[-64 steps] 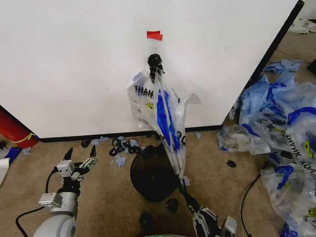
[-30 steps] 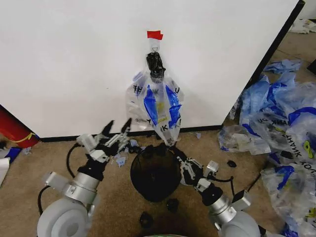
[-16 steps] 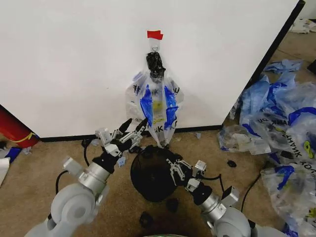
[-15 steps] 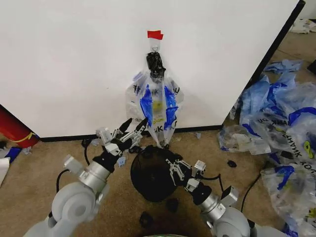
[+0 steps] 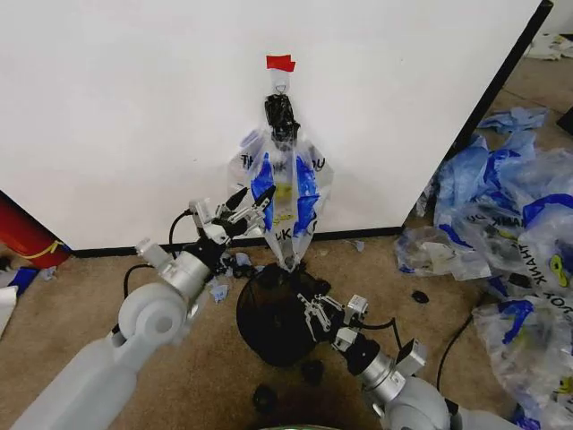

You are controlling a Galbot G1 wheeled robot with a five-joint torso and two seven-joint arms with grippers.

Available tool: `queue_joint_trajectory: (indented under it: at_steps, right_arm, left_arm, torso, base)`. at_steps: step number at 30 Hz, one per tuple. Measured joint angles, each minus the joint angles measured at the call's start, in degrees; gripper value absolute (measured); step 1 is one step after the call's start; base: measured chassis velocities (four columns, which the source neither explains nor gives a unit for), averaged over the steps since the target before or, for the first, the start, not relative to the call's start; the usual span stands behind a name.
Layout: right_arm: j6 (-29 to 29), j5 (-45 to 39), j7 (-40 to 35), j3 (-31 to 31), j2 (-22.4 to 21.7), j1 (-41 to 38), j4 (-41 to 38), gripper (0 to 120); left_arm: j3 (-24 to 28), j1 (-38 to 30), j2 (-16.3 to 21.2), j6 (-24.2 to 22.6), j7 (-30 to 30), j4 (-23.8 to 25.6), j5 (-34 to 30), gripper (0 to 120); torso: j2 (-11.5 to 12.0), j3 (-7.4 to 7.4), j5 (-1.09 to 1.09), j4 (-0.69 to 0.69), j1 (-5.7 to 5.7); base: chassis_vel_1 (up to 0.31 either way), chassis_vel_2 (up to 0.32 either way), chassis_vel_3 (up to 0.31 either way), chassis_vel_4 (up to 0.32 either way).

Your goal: Pick up the garbage bag from the wall and place it over the trash bin.

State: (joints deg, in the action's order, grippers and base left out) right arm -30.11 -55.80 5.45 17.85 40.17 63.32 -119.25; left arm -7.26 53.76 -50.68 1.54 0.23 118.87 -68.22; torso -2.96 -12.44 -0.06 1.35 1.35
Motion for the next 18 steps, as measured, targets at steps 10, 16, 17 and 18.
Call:
queue_joint_trajectory:
  at_steps: [10, 16, 17, 18]
  right_arm:
    - [0.02, 0.12, -0.01, -1.71, -0.42, 1.50, -0.92, 0]
    - [-0.03, 0.38, 0.31, -2.80, -0.67, 3.00, -1.18, 0]
    - [-0.05, 0.39, 0.38, -3.02, -0.73, 3.15, -1.23, 0]
    - [-0.06, 0.39, 0.41, -3.13, -0.75, 3.21, -1.30, 0]
  left_arm:
    - [3.68, -3.08, -0.53, 0.59, -0.04, -2.51, 0.18, 96]
    - [4.40, -4.07, -0.18, 0.92, 0.18, -3.91, 0.60, 96]
    - [4.38, -4.12, 0.05, 1.03, 0.29, -4.23, 0.75, 96]
    - [4.35, -4.12, 0.17, 1.07, 0.32, -4.34, 0.78, 96]
  torso:
    - [0.00, 0.00, 0.00, 0.00, 0.00]
    - [0.00, 0.00, 0.00, 0.01, -0.01]
    - [0.00, 0.00, -0.01, 0.01, 0.00]
    - [0.00, 0.00, -0.01, 0.00, -0.01]
  base:
    - [0.000, 0.000, 0.000, 0.000]
    - [0.000, 0.000, 0.000, 0.000]
    - [0.000, 0.000, 0.000, 0.000]
    - [0.000, 0.000, 0.000, 0.000]
